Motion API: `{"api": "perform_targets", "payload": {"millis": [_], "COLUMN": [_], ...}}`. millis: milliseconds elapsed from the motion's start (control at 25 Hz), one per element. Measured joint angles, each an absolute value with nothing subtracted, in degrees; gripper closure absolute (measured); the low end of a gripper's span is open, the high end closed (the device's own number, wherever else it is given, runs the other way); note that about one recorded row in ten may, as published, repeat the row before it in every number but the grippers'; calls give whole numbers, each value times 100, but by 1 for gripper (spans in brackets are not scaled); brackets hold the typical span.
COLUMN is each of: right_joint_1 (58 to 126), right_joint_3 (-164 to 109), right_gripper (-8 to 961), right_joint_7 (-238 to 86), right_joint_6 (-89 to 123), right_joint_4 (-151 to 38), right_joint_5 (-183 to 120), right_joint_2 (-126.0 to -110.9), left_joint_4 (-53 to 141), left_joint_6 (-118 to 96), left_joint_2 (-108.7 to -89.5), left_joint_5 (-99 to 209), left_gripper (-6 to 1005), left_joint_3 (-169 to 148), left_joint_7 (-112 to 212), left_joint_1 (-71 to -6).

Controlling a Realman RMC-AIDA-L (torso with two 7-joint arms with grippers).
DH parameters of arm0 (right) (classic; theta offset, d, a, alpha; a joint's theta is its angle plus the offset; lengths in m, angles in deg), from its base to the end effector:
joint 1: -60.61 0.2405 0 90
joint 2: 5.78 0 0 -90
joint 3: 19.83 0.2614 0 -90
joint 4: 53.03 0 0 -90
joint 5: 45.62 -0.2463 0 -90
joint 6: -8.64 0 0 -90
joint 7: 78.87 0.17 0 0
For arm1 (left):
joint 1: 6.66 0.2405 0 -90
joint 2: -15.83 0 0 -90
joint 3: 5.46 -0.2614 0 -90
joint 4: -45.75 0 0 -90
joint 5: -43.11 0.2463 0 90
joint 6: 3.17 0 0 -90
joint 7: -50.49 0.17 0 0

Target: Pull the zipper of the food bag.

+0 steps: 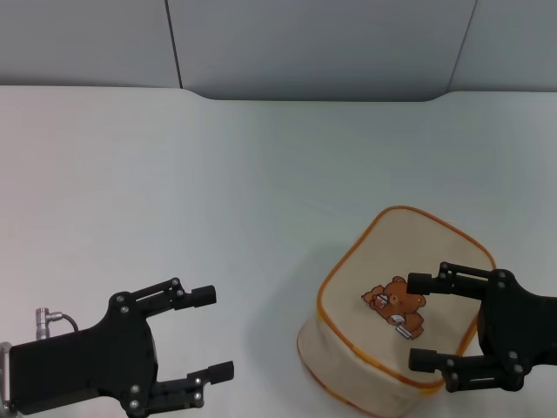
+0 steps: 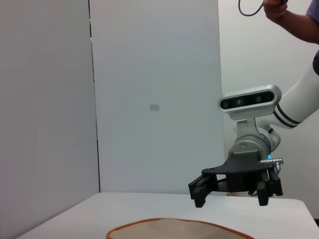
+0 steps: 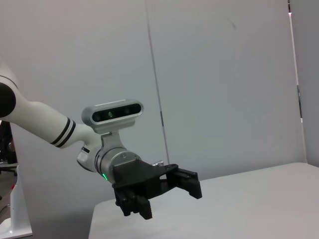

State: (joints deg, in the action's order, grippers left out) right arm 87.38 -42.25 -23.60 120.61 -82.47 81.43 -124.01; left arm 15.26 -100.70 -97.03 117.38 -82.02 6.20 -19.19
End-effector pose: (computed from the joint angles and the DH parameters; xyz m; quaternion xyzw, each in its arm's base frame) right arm 0.2964 0.2828 -0.0170 -0.9364 0.0921 0.3337 0.0580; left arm -0.3011 0.2580 -0.0396 -0.9278 -0.0267 -0.3510 0.1238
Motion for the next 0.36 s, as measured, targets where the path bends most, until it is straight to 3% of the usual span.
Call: {"api": "perform_targets", "payload": {"millis": [360], "right_joint_1": [8736], "right_joint_3": [-4230], "right_gripper": [113], "right_joint_7": [-2382], "right_joint_6": [11977], "right_joint_4": [-8213], "right_joint_5": [8120], "right_joint_2": [-12407], "left_joint_4": [1525], "left_joint_6": [-10077], "left_joint_2": [-9712], "left_joint_5": [11737], "left_gripper": [227], "left_joint_3": [-8052], "left_joint_7": [620], "left_joint_1": [-1907]}}
